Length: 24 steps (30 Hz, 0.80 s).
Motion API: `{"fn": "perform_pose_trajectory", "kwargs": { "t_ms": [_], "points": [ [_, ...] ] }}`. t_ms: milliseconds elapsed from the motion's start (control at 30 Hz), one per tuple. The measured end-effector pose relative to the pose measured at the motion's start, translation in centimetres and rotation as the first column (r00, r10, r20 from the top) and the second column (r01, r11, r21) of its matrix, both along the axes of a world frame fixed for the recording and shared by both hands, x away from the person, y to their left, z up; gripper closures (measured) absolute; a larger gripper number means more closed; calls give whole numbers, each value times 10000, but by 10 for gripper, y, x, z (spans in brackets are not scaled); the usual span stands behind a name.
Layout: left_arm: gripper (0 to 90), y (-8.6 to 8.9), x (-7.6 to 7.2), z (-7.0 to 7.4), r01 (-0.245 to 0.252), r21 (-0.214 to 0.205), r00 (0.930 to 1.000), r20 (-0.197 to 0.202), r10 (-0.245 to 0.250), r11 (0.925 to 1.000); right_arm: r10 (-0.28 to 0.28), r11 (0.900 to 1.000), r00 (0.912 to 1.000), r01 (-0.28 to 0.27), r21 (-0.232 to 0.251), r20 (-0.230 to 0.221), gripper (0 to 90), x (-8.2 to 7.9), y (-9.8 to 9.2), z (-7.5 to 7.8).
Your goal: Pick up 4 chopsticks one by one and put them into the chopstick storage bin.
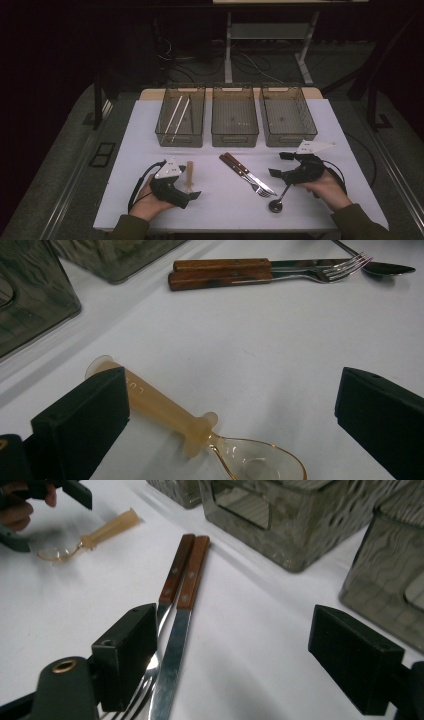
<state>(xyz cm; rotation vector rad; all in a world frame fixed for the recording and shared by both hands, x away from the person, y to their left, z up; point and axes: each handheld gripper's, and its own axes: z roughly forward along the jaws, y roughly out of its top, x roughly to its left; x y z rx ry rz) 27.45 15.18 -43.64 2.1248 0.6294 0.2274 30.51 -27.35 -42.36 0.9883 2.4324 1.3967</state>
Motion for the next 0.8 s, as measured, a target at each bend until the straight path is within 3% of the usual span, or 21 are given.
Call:
{"fn": "perform_pose_trajectory", "kwargs": {
  "t_ms": [333, 533, 800],
  "points": [
    [0, -1, 1, 0, -65, 151, 10000, 17, 65, 9999, -411, 9991, 9992, 411, 57, 18, 153, -28, -12, -14],
    [13, 0, 1, 0, -197, 292, 9998, 14, 197, 9994, -740, 9971, 9971, 743, -181, 172, 153, -41, -24, -17],
    [134, 5, 3, 5, -607, 320, 9981, 93, 605, 9976, -1023, 9946, 9942, 1029, -141, 341, 152, -49, -34, -17]
  ]
}}
